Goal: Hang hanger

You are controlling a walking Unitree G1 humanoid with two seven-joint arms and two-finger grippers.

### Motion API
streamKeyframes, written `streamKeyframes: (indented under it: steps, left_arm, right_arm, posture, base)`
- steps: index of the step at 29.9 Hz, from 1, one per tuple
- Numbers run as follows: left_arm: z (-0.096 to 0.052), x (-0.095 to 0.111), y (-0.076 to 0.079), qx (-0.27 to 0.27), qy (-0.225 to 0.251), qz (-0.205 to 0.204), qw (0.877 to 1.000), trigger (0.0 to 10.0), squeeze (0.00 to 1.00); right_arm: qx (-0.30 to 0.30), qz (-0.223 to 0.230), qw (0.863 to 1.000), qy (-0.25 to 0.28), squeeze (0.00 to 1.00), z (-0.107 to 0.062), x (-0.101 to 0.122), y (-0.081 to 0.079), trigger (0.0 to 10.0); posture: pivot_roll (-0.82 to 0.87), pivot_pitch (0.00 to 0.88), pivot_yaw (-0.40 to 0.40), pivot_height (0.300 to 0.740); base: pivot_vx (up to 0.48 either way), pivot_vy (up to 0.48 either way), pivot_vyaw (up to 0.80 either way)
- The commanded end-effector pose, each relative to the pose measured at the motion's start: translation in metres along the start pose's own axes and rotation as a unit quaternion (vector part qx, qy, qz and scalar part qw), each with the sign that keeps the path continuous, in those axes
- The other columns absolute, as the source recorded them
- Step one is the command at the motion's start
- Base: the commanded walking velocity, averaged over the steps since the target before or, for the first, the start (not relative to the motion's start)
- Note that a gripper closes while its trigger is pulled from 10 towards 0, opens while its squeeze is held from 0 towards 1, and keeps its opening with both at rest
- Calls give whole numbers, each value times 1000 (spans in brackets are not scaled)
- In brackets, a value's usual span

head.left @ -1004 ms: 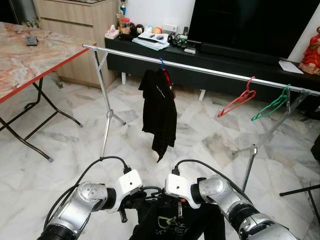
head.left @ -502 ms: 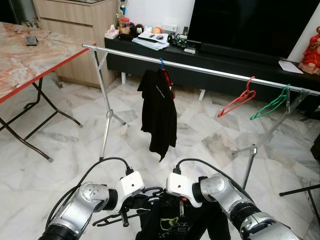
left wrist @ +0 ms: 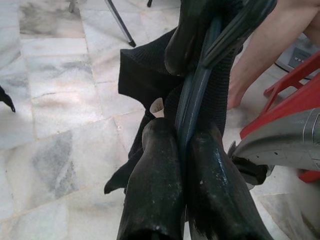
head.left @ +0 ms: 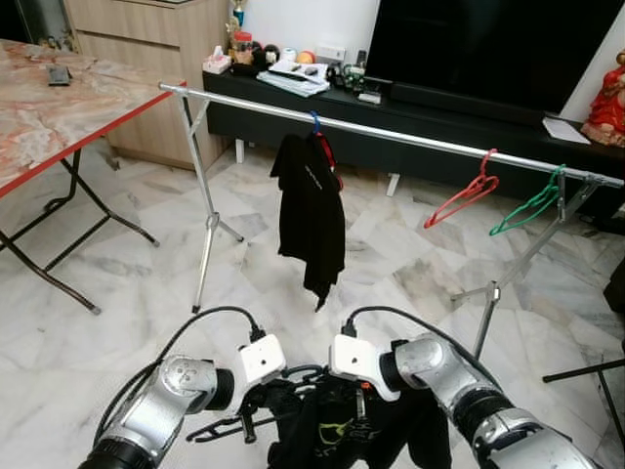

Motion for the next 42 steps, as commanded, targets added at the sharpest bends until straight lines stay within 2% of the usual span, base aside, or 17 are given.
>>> streamKeyframes:
  steps: [1,3,4,5,7,8,9,10,11,24,25,26,27,42]
  left_arm:
    - [-2,2,-7,15,1,1,1000,0,0]
    - [-2,2,-7,15,1,0,1000,0,0]
    - [-2,2,-7,15,1,0,1000,0,0]
    - [-2,2,-7,16,2,0,1000,0,0]
    - [-2,2,-7,16,2,0,1000,0,0]
    - [-1,2,-7,16,2,0,1000,0,0]
    - [-1,2,-7,16,2,0,1000,0,0]
    - [-1,2,-7,16,2,0,1000,0,0]
    - [-1,2,-7,16,2,0,1000,0,0]
    - [-2,-1,-8,20,-2,0,1000,0,0]
    - [-2,-1,-8,21,-2,1,1000,0,0]
    - [-2,-1,-8,21,-2,1,1000,0,0]
    - [-2,-1,-9,21,-1,1,1000,0,0]
    - [-2,-2,-9,22,-2,-2,1000,0,0]
  right_arm:
    - [17,-10,1000,-14,0,-4,-1,-1,10000]
    - [17,-10,1000,-14,4,-4,-1,0,10000]
    - [14,-6,1000,-11,788,-5,-1,1,10000]
    - [15,-2,1000,-9,1000,-6,-1,1,10000]
    - [13,-4,1000,-10,1000,-7,-1,1,10000]
    - [11,-5,1000,-12,957,-7,-1,2,10000]
    - [10,-6,1000,-13,957,-7,-2,2,10000]
    - [11,-5,1000,-13,290,-8,-2,2,10000]
    - [15,-6,1000,-14,0,-8,-2,1,10000]
    - [7,-15,1000,-16,0,-15,1,8,10000]
    - [4,-17,1000,-21,0,-16,-1,8,4000]
    - [3,-16,1000,-21,0,-17,-2,9,2627]
    - [2,-14,1000,-20,0,-18,-3,9,0]
    - [-21,-17,1000,-11,0,-23,0,16,0]
  posture:
    - [156,31,-153,740]
    - [156,31,-154,740]
    - [157,31,-154,740]
    - [157,31,-154,740]
    - [157,31,-154,740]
    - [155,31,-154,740]
    - [155,31,-154,740]
    - [155,31,-154,740]
    - [155,31,-154,740]
    - [151,32,-154,740]
    - [151,32,-154,740]
    - [151,32,-154,740]
    - [149,31,-155,740]
    - [145,31,-152,740]
  base:
    - [0,0,0]
    - [0,0,0]
    - [0,0,0]
    - [0,0,0]
    - [0,0,0]
    - [0,0,0]
    - [0,0,0]
    - [0,0,0]
    - [0,0,0]
    - [0,0,0]
    - [0,0,0]
    - [0,0,0]
    - [0,0,0]
    - [0,0,0]
Point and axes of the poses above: a point about 5 cm out from each wrist's last joint towards the gripper, its own z axis pointing out of the wrist towards the gripper, its own x axis along the axis of the wrist's last joint, y = z × x, the point moved 5 cm from there along z, pointing out of the wrist towards the gripper, and after that the axes turned 4 degrees about z, right-handed, at the moved point
